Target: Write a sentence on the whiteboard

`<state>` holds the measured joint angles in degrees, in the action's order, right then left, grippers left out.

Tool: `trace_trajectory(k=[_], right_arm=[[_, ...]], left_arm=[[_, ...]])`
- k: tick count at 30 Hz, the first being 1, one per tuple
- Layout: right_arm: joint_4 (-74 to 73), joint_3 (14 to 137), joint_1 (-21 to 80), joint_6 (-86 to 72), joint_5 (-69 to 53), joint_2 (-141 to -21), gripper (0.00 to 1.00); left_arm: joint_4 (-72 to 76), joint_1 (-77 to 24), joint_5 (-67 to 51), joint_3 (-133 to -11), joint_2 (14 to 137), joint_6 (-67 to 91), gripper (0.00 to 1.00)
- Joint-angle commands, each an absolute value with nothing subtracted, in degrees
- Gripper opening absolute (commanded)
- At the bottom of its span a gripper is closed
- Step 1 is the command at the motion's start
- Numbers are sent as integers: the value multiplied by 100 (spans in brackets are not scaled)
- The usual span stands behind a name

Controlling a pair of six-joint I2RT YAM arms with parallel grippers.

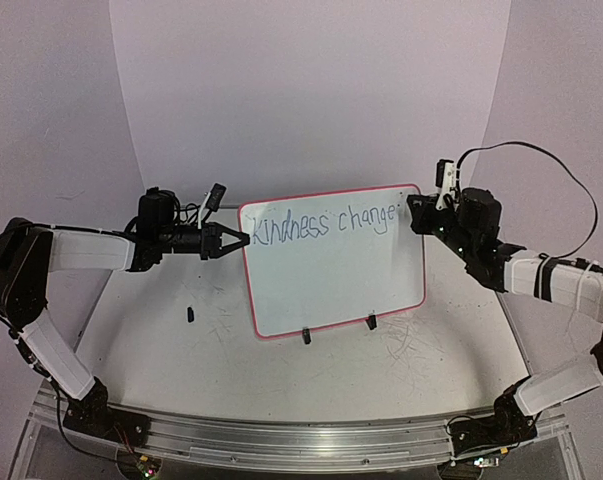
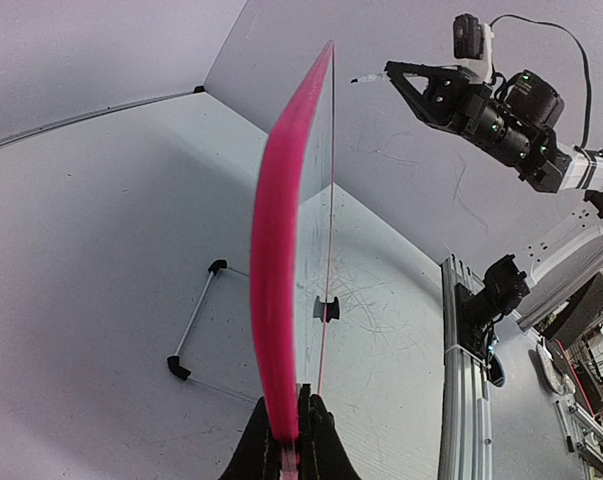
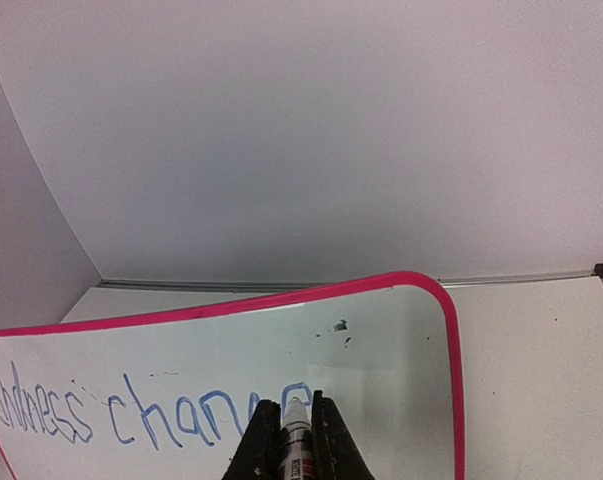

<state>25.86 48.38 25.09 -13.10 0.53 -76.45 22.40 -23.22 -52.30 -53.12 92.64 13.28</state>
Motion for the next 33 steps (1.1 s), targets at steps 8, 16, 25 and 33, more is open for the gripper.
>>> trace_trajectory(k=[8, 16, 25, 33], right_arm=[[2669, 5193, 2417, -1204, 265, -7825, 0], [2703, 5307, 2416, -1211, 272, -8016, 0], [2703, 5326, 2416, -1176, 347, -8067, 0], [2696, 5317, 2419, -1213, 174, -8120, 0]], left_arm=[[2250, -2393, -5137, -5421, 9191, 870, 0], [2250, -2394, -5145, -5420, 9186, 870, 0], [2250, -2395, -5147, -5412, 9180, 861, 0], [2247, -2396, -5155, -5421, 9185, 870, 0]])
